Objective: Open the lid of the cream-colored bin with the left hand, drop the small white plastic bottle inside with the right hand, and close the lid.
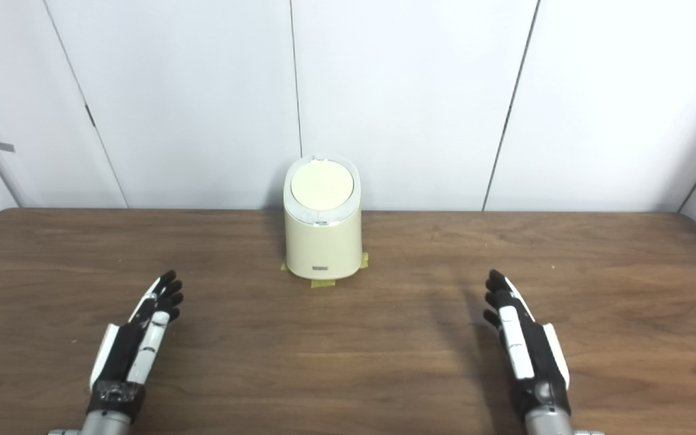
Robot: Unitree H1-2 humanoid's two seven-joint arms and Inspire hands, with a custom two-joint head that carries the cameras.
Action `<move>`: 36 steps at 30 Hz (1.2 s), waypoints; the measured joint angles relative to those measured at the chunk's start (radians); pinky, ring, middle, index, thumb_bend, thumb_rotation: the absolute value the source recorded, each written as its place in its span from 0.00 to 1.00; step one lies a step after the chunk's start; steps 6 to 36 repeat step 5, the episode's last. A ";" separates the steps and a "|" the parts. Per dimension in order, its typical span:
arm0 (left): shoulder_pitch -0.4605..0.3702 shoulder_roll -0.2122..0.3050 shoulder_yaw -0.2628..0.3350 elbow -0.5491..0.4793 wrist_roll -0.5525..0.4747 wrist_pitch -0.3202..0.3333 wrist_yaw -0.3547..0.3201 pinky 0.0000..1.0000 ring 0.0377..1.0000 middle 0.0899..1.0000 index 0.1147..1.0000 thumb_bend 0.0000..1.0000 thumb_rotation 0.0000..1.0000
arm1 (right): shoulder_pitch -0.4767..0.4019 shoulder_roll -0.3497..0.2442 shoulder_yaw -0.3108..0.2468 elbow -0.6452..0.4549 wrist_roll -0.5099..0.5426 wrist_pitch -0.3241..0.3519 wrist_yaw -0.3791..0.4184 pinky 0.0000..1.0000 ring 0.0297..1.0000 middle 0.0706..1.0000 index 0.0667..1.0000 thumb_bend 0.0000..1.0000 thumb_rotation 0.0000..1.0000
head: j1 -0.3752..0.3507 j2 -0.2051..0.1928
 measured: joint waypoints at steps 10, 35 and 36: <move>-0.003 0.002 0.002 0.015 -0.014 -0.038 0.008 0.88 0.90 0.90 0.94 0.45 0.94 | -0.001 0.000 0.000 0.015 0.004 -0.019 0.000 0.89 0.92 0.92 0.91 0.62 0.94 | 0.000 -0.003; -0.003 0.002 0.002 0.015 -0.014 -0.038 0.008 0.88 0.90 0.90 0.94 0.45 0.94 | -0.001 0.000 0.000 0.015 0.004 -0.019 0.000 0.89 0.92 0.92 0.91 0.62 0.94 | 0.000 -0.003; -0.003 0.002 0.002 0.015 -0.014 -0.038 0.008 0.88 0.90 0.90 0.94 0.45 0.94 | -0.001 0.000 0.000 0.015 0.004 -0.019 0.000 0.89 0.92 0.92 0.91 0.62 0.94 | 0.000 -0.003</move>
